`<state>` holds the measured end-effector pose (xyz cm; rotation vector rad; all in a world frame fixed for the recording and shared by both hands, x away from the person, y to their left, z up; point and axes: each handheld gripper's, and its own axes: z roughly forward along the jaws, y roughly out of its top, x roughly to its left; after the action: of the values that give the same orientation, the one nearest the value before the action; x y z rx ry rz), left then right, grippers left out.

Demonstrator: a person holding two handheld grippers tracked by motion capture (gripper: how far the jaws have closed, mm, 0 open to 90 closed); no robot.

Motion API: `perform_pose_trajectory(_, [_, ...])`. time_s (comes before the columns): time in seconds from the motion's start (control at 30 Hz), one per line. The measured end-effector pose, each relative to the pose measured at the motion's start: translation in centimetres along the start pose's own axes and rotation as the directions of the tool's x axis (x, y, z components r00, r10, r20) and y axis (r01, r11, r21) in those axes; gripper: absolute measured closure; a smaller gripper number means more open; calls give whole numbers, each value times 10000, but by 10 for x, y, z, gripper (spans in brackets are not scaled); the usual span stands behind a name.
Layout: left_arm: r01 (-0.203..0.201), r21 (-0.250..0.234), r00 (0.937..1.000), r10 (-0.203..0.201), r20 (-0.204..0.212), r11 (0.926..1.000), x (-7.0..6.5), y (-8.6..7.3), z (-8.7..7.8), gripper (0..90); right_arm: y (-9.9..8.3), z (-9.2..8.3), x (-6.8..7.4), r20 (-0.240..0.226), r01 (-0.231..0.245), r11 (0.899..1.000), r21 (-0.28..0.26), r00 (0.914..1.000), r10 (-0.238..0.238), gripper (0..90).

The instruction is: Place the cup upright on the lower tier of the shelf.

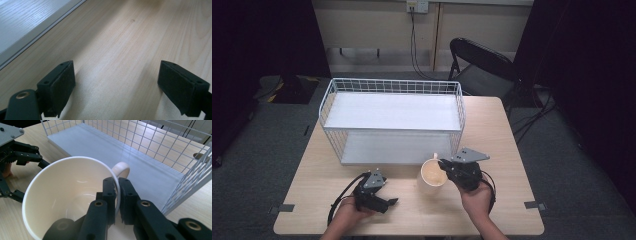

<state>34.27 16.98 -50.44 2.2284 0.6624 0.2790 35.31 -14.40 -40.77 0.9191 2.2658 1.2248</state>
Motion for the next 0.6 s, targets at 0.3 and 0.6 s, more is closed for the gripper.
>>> perform_pose_trajectory(0.3, [-16, 8, 10000, 16, 9, 10000, 0, 0, 0, 140, 3, 6, 2, 177, 12, 10000, -40, 9998, -12, 846])
perform_pose_trajectory(0.6, [-15, 7, 10000, 15, 7, 10000, 0, 0, 0, 139, 10, 13, 1, 347, 8, 10000, -53, 9994, -6, 847])
